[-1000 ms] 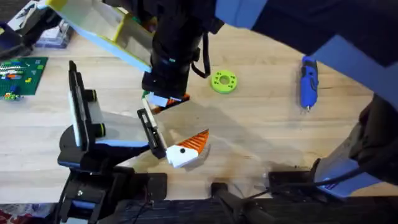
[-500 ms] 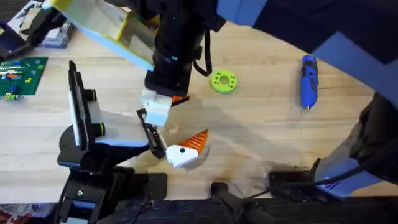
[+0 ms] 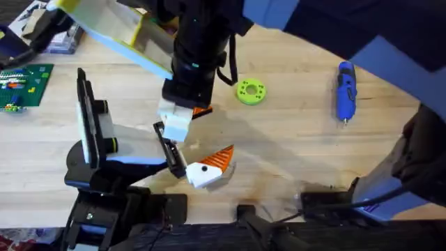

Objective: Pick up the gripper from the table and insert it into the empty holder that is missing its gripper. Then pick up a screw, insert it into the mounting hole, and use the screwdriver to tighten it. Finally, clean up the table by picking up the vegetable and placing it into the bucket.

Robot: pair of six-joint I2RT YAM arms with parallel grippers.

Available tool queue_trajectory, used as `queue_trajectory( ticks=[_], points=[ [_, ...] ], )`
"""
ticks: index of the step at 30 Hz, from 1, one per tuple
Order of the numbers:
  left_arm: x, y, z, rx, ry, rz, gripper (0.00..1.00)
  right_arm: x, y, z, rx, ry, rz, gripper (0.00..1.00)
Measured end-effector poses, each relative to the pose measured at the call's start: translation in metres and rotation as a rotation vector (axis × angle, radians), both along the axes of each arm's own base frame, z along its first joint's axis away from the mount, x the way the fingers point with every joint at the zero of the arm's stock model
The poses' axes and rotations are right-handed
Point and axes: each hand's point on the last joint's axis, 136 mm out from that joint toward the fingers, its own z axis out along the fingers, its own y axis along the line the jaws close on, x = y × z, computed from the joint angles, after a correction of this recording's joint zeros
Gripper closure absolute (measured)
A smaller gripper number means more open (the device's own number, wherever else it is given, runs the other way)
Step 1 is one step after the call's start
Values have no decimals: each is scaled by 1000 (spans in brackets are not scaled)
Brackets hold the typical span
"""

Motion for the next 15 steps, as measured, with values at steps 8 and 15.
queue_trajectory(
  ticks=[8, 15],
  points=[
    [0, 0, 0, 0, -1, 0, 10, 0, -1, 2, 2, -2, -1, 5],
    [0, 0, 0, 0, -1, 0, 10, 3, -21, 25, 26, -17, -35, 6]
  ],
)
